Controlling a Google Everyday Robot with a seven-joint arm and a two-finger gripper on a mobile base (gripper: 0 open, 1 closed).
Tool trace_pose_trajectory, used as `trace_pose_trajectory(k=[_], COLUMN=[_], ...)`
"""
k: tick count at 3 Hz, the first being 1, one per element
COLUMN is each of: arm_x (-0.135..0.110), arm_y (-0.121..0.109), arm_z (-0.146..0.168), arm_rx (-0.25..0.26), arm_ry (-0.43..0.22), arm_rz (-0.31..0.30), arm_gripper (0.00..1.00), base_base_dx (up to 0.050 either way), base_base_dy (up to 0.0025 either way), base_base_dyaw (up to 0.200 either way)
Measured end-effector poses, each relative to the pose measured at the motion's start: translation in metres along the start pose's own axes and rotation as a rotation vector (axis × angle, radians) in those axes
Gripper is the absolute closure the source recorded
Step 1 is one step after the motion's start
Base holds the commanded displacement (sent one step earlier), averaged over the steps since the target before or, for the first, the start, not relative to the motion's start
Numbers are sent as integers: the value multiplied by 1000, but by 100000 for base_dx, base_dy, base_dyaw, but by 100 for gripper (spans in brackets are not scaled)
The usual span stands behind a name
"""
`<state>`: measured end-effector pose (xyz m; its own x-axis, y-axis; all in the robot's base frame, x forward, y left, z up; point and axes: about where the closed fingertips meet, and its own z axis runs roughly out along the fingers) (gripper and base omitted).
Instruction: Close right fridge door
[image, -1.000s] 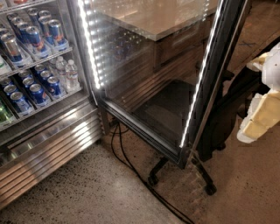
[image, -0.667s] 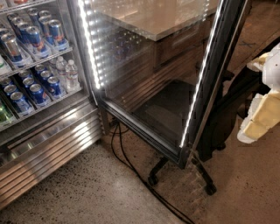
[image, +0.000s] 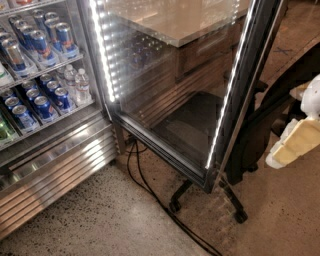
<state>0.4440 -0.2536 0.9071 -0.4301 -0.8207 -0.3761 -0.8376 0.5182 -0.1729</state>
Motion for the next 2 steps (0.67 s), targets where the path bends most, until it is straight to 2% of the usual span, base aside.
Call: trace_pose_trajectory(k=[1,2], arm_x=[17,17], arm_y=[-21,-24], arm_z=[22,23], arm_rx=[69,76], arm_ry=[-50,-56], arm_rz=[90,94], arm_gripper=[0,0], base_base_dx=[0,0], base_base_dy=[0,0], base_base_dyaw=[0,0])
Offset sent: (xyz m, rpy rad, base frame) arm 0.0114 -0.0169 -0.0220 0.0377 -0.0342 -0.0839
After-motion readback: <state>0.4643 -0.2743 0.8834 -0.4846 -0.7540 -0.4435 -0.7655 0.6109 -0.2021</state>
